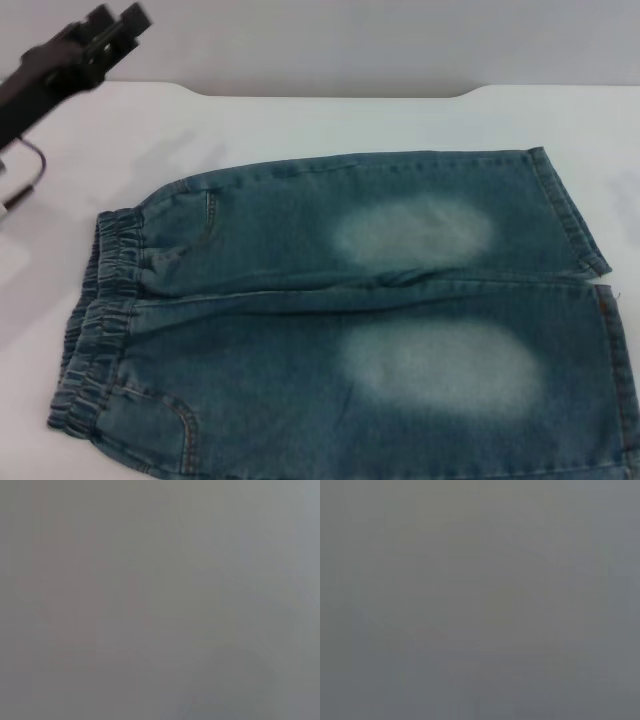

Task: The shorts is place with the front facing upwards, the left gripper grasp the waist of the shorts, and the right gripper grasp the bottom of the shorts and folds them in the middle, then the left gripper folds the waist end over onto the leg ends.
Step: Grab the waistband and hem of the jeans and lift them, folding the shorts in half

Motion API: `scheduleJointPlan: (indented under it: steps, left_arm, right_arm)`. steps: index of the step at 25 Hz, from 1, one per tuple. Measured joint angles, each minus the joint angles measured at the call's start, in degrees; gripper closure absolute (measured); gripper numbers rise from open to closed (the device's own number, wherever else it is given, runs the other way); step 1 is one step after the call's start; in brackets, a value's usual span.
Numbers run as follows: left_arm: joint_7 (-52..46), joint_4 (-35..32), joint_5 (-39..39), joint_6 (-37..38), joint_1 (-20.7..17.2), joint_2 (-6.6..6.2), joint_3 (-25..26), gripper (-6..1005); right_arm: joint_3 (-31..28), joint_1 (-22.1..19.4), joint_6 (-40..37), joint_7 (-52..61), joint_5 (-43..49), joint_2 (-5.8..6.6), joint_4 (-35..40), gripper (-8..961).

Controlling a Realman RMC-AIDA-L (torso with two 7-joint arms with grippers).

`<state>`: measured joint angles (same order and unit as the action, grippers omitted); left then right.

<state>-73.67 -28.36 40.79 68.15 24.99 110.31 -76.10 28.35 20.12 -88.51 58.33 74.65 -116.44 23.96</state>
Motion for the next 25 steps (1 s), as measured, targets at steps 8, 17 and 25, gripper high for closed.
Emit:
scheduleJointPlan:
  steps: [8, 17, 25]
  left_arm:
    - [-30.22, -8.66, 24.05, 9.76, 2.24, -9.54, 9.47, 427]
    - [-53.55, -20.40, 56.98, 26.50, 3.35, -12.25, 27.61, 437]
    - [-63.27, -28.23, 74.44, 43.51, 6.84, -13.19, 33.50, 447]
  right_arm:
    - [-0.56, -0.72, -8.10, 23.95, 26.39, 2.81, 19.95, 746]
    - [-0.66, 0.30, -15.48, 37.97, 43.30, 3.15, 34.96, 742]
    - [0.01, 3.85, -19.80, 50.95, 58.92, 3.48, 46.20, 738]
